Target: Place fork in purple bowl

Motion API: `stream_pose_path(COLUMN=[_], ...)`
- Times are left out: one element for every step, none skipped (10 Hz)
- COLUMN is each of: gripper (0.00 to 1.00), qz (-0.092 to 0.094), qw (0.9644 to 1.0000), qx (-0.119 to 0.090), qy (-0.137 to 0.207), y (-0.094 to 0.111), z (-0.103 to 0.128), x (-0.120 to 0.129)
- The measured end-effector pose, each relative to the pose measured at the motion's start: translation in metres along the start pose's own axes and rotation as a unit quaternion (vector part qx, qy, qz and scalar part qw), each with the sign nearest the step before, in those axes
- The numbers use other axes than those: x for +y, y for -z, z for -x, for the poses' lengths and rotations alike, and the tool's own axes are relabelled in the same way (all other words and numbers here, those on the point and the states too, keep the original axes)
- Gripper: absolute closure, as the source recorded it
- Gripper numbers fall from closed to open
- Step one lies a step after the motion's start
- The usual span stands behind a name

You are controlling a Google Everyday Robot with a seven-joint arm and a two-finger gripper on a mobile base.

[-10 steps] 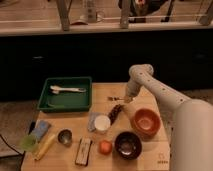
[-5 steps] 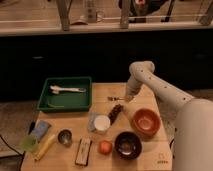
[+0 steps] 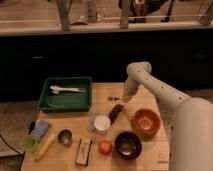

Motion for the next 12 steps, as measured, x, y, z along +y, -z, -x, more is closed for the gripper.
stream_pose_path(gripper=[0.20,0.20,0.20,0.20,0.20,0.20,0.20,0.20,0.20,0.20,0.20,0.20], qz=[0.000,0.000,-0.001,0.001,0.002,0.003,0.002,0.003,0.005,0.006,0.007,0.007], qw=[1.0000,1.0000,0.9999,0.9999,0.9998,0.9997,0.9997,0.9997,0.9994,0.9992,0.9990,0.9988], qx=[0.001,0.002,0.003,0.004,0.005,0.007,0.007,0.009,0.014,0.016,0.018,0.022], qy=[0.005,0.009,0.012,0.015,0.018,0.021,0.023,0.024,0.030,0.036,0.041,0.044], y=[-0.002,-0.003,-0.005,-0.006,-0.007,-0.007,-0.007,-0.007,-0.008,-0.010,-0.011,-0.013], z=[0.002,0.003,0.003,0.004,0.005,0.007,0.007,0.006,0.005,0.008,0.010,0.008], x=[-0.001,-0.003,-0.006,-0.008,-0.010,-0.013,-0.015,-0.017,-0.020,-0.023,-0.025,-0.028])
